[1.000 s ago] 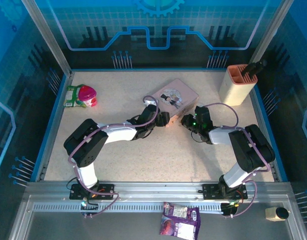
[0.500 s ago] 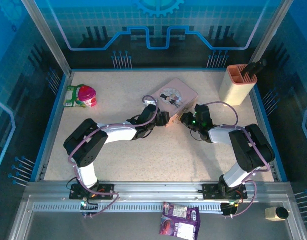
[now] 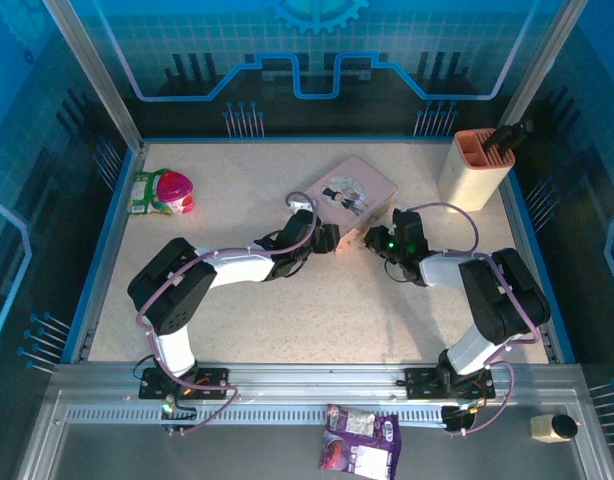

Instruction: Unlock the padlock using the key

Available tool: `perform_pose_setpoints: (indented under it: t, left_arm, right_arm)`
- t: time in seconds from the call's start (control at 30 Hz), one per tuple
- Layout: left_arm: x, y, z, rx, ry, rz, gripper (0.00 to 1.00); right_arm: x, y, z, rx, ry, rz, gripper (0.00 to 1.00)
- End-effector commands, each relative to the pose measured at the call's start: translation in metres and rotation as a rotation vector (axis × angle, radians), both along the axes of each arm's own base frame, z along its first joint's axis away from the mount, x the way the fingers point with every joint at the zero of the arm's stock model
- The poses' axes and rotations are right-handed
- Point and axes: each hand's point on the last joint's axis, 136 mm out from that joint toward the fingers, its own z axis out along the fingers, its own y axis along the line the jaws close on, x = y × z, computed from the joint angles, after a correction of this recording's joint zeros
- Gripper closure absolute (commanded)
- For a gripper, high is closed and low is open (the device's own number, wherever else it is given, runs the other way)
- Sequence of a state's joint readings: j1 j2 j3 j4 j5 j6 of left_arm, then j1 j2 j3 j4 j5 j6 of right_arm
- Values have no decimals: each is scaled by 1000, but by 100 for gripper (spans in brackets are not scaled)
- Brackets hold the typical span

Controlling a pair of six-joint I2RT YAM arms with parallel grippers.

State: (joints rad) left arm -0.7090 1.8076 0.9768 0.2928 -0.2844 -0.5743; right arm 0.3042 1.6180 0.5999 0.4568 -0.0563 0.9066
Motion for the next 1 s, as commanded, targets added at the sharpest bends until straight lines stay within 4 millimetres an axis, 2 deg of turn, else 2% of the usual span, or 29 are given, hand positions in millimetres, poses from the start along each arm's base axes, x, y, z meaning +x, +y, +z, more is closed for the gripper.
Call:
perform_pose_setpoints:
  t: [0.0, 0.13, 0.57, 0.97]
  left_arm:
    - [-21, 27, -51, 155, 132, 22, 32]
    - [-20, 27, -50, 153, 131, 23, 32]
    - [-21, 28, -50, 153, 131, 24, 33]
    - [-21, 28, -50, 158, 130, 25, 33]
  right_arm:
    - [2, -23, -2, -74, -27, -46, 93]
    - [-1, -30, -11, -90, -16, -60, 91]
    - [-5, -34, -22, -96, 10, -39, 81]
    - [-14, -18, -9, 46, -53, 128, 73]
